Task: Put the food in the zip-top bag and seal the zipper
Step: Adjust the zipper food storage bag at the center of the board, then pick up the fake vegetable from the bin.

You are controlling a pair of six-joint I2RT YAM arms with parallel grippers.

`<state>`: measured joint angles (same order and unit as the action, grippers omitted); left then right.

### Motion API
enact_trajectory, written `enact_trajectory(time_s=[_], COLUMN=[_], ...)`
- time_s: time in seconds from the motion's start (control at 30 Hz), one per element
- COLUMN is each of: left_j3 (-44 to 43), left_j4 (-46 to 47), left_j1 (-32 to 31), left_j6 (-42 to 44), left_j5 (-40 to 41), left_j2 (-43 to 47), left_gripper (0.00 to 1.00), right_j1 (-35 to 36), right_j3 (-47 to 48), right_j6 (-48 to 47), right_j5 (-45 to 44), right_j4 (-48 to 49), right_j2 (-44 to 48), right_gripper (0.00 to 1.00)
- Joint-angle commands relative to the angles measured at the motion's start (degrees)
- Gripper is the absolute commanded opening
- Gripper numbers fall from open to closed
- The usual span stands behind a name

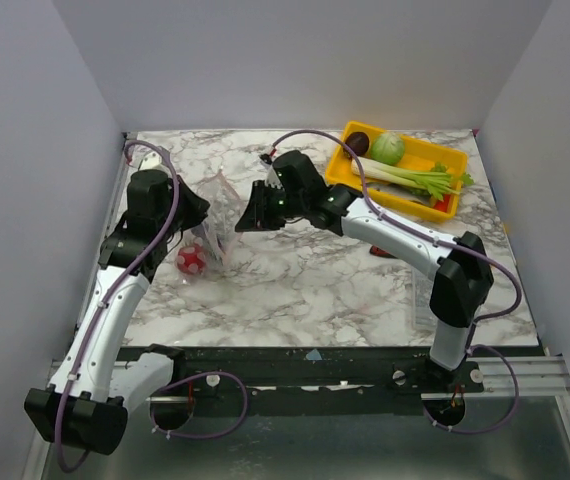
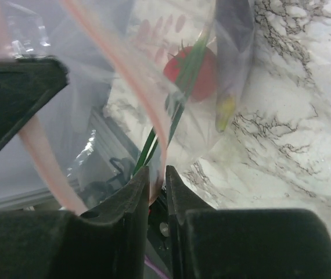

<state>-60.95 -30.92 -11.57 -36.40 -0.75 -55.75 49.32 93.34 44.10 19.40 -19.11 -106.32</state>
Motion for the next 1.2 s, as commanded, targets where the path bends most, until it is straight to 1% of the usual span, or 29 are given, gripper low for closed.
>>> enact_trajectory(time_s=[0.0, 0.1, 0.2, 0.33, 0.4, 0.47, 0.5, 0.57, 0.67, 0.73, 0.8, 0.97, 1.07, 1.17], left_j3=[-2.02, -3.40, -4.04, -4.05, -3.47, -2.62, -2.16, -1.28, -0.34, -0.22, -0.39, -0.40, -0.31, -0.16], left_j4=[3.88, 3.72, 3.85, 4.47, 4.73, 5.21, 5.59, 6.00, 6.24, 6.28, 6.11, 6.10, 6.20, 6.13], left_j1=[0.21, 0.24, 0.24, 0.21, 0.24, 0.24, 0.24, 0.18, -0.04, -0.42, -0.89, -1.57, -1.86, -2.37], left_j6=[0.72, 0.42, -0.56, -1.32, -1.06, -0.63, -0.31, 0.16, 1.17, 1.82, 2.37, 2.82, 3.17, 3.75], left_j5=[-8.27, -11.59, -14.05, -16.82, -17.47, -18.04, -18.64, -19.68, -20.63, -20.60, -20.53, -21.71, -22.10, -21.83], left_j2=[-3.50, -5.34, -6.16, -7.12, -7.55, -8.11, -8.45, -9.00, -9.58, -9.86, -10.22, -11.30, -11.65, -12.04], left_gripper=[0.00, 0.00, 0.00, 0.00, 0.00, 0.00, 0.00, 0.00, 0.00, 0.00, 0.00, 0.00, 0.00, 0.00], right_j1=[0.16, -0.71, -3.57, -11.13, -14.94, -18.26, -20.29, -24.36, -29.35, -31.39, -33.59, -38.80, -40.04, -41.36], right_j3=[2.15, 5.30, 8.20, 7.29, 5.58, 4.00, 3.11, 1.44, -1.83, -2.57, -1.45, 6.05, 10.77, 14.00], right_j6=[-4.02, -6.48, -8.51, -8.18, -8.60, -9.04, -8.95, -7.97, -7.91, -9.39, -9.99, -10.91, -12.63, -12.76], right_j5=[-6.88, -11.12, -15.31, -19.17, -23.34, -28.14, -29.87, -30.73, -32.79, -35.98, -37.81, -36.98, -37.92, -38.15], right_j4=[-5.45, -10.28, -14.04, -14.69, -13.29, -11.76, -10.44, -6.87, 1.27, 6.63, 8.87, 9.46, 9.62, 9.58], right_j2=[6.03, 7.53, 8.53, 9.77, 9.81, 9.25, 8.94, 7.88, 6.31, 4.19, 1.27, -8.16, -13.69, -17.77], right_gripper=[0.27, 0.41, 0.50, 0.57, 0.61, 0.70, 0.73, 0.76, 0.78, 0.82, 0.85, 0.92, 0.99, 1.00])
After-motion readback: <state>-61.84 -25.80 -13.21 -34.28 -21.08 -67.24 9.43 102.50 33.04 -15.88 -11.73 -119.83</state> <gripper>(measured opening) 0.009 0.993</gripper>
